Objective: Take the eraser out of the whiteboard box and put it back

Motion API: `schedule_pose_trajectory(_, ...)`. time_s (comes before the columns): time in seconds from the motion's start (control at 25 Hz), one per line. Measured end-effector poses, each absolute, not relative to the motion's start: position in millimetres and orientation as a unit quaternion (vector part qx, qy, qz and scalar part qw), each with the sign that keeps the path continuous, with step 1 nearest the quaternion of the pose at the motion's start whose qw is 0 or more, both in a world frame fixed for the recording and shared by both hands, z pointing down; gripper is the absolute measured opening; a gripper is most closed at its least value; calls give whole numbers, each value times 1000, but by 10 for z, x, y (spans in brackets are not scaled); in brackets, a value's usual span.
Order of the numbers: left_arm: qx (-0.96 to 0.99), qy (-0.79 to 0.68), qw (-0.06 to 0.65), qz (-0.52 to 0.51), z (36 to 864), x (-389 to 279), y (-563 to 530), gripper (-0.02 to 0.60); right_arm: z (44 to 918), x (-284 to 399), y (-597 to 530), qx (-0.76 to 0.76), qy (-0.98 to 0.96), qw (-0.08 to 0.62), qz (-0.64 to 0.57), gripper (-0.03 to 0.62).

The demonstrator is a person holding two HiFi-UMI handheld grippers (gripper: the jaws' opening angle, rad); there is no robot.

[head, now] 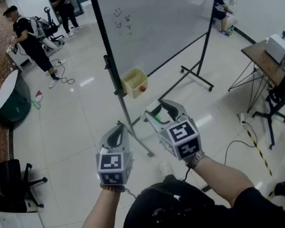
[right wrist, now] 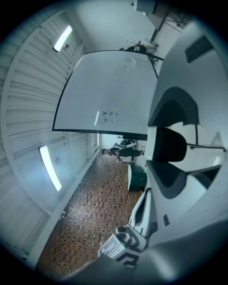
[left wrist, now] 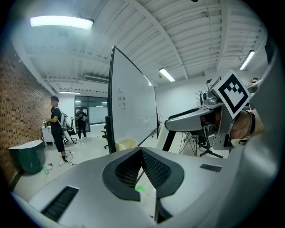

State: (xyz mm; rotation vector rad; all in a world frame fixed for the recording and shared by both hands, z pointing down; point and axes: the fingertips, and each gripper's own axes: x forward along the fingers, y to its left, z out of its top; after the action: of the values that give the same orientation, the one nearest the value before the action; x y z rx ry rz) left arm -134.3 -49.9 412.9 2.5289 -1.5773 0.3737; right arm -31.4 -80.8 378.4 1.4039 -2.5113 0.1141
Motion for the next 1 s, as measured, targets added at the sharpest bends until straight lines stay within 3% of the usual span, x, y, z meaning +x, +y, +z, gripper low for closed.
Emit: schedule_pose_trajectory(1.0,822,-545,83,142,4384,-1134,-1684,0,3969,-134,-2097,451,-882,123,67,265)
